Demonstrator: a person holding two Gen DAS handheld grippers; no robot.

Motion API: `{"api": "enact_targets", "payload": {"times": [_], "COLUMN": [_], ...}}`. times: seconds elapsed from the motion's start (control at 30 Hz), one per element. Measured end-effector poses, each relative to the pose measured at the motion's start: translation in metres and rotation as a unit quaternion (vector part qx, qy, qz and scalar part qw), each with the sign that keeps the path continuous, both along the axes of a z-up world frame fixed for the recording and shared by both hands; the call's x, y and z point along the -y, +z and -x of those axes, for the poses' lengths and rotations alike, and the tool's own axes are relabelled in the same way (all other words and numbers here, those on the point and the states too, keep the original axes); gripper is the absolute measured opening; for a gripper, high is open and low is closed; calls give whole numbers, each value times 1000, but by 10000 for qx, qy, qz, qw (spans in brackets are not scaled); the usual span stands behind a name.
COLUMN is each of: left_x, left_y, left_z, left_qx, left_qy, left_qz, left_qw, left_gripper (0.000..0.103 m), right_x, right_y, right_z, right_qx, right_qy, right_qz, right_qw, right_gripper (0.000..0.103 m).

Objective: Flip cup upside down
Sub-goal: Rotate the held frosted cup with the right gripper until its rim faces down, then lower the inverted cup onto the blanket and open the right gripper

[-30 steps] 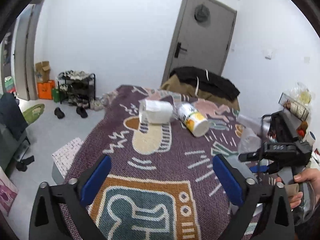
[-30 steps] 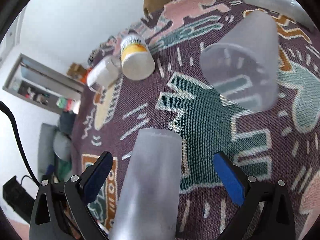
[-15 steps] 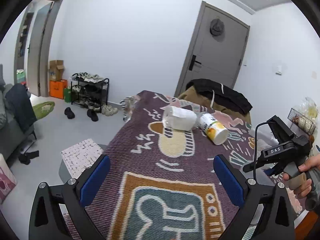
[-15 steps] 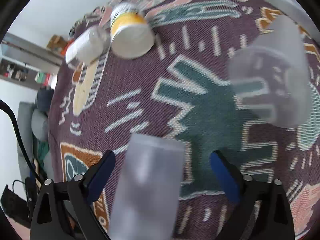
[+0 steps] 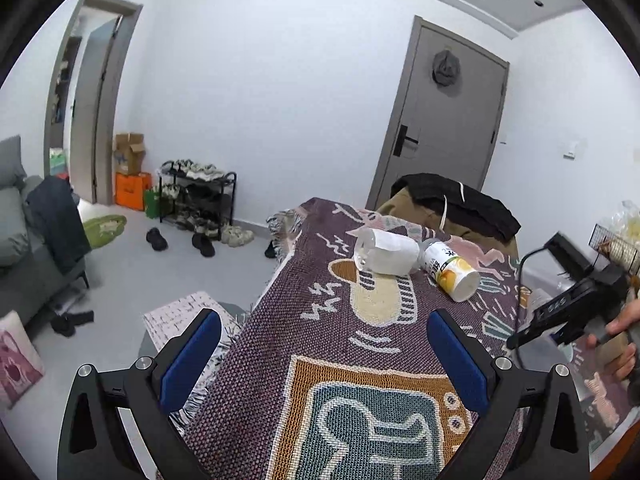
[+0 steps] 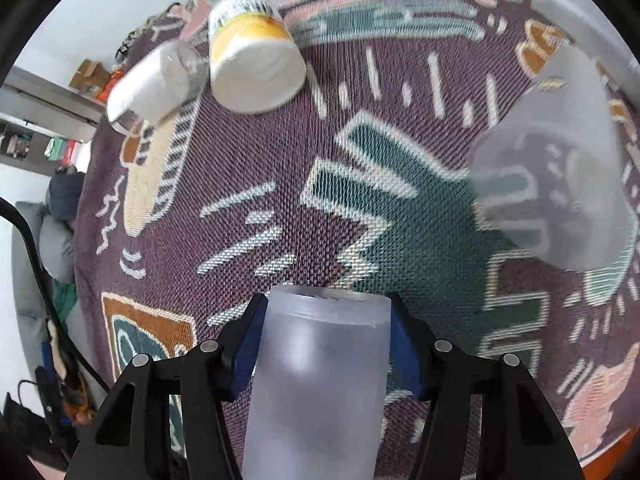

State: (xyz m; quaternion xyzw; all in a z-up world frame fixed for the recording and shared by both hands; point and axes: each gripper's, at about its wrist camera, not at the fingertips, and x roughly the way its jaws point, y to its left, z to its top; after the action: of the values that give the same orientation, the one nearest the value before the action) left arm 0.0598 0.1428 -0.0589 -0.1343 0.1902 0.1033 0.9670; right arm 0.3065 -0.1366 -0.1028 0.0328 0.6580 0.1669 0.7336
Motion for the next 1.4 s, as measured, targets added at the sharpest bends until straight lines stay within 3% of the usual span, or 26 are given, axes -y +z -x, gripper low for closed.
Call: {"api": "enact_targets", "payload": {"times": [0.33, 0.47, 0.7, 0.83, 1.07, 1.2, 1.4], "left_x": [12, 15, 19, 25, 24, 17, 3], "left_y": [8, 14, 21, 21, 16, 11, 8], "left_z": [4, 12, 14, 12, 11, 10, 11], "left_qx": [90, 270, 371, 355, 320, 209, 206], "left_qy": [-181, -140, -113, -102, -118, -65, 59], "left_qz": [-102, -126, -156, -311, -325, -256, -94], "left_qw": [9997, 9995, 9991, 9988, 9989, 9994, 9997], "left_gripper": [103, 103, 103, 103, 103, 103, 103], "right_x": [17, 13, 4, -3, -19, -22, -26], "right_y": [76, 106, 132, 135, 131, 114, 85], "right_z": [46, 76, 105, 115, 122, 113, 116], "right_qx": [1153, 1899, 2754, 3090, 4093, 3922, 3980], "right_qy": [404, 641, 847, 928, 933, 905, 904], "right_qz": [-14, 208, 390, 503, 828, 654, 962], "right_qw": [9925, 9795, 9568, 9452, 9038, 9131, 9078], "right_gripper": [58, 58, 57, 57, 57, 57, 58]}}
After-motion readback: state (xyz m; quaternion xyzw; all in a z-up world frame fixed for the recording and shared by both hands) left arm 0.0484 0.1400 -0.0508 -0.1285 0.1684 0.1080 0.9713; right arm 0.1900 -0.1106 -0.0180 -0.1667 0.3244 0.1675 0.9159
